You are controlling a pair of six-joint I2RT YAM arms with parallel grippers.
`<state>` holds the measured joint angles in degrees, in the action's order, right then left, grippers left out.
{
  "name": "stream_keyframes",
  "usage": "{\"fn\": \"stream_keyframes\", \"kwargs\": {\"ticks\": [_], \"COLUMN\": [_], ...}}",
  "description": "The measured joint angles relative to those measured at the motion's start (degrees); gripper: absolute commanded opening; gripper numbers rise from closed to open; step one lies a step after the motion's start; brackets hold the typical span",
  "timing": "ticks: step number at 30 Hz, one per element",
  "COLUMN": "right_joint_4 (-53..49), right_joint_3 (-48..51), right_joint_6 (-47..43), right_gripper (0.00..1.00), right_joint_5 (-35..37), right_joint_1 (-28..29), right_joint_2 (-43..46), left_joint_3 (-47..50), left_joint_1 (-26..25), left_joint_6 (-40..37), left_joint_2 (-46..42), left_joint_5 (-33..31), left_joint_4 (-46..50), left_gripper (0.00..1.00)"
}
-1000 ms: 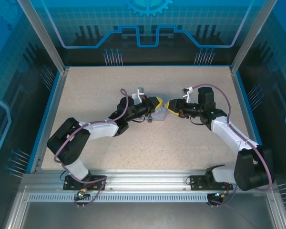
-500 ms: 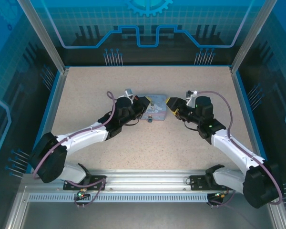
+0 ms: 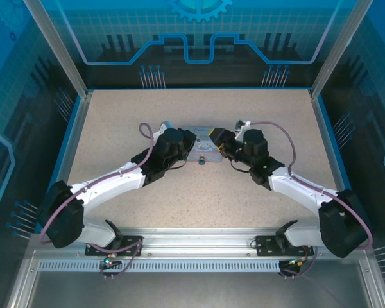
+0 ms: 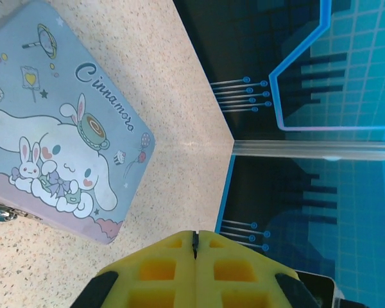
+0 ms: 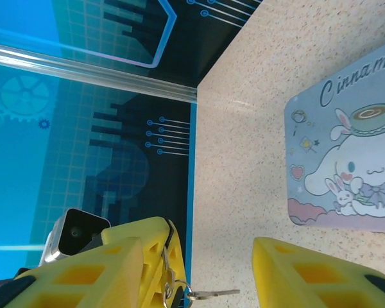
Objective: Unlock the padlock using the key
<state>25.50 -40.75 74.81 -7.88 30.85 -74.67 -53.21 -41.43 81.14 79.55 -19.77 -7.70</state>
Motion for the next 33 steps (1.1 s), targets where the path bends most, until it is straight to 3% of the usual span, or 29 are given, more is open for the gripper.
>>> {"fn": "stream_keyframes", "kwargs": {"ticks": [24, 33], "right_joint_4": [10.75, 12.41], "right_joint_3": [-2.12, -3.19], "right_joint_6": [5.40, 6.82], "right_gripper": [0.34, 0.18], "right_joint_5": [-1.44, -2.03], "right_joint_1": [4.85, 4.85], "right_joint_2": [-9.27, -10.97], "left_joint_3": [0.00, 0.00], "left_joint_1": [0.00, -0.02], "left_joint_6": [1.46, 1.49], "left_joint_2": [-1.25, -1.29], "left_joint_5": [-3.61, -3.69], "left_joint_4": [1.53, 1.55], "left_gripper": [0.00, 0.00]}}
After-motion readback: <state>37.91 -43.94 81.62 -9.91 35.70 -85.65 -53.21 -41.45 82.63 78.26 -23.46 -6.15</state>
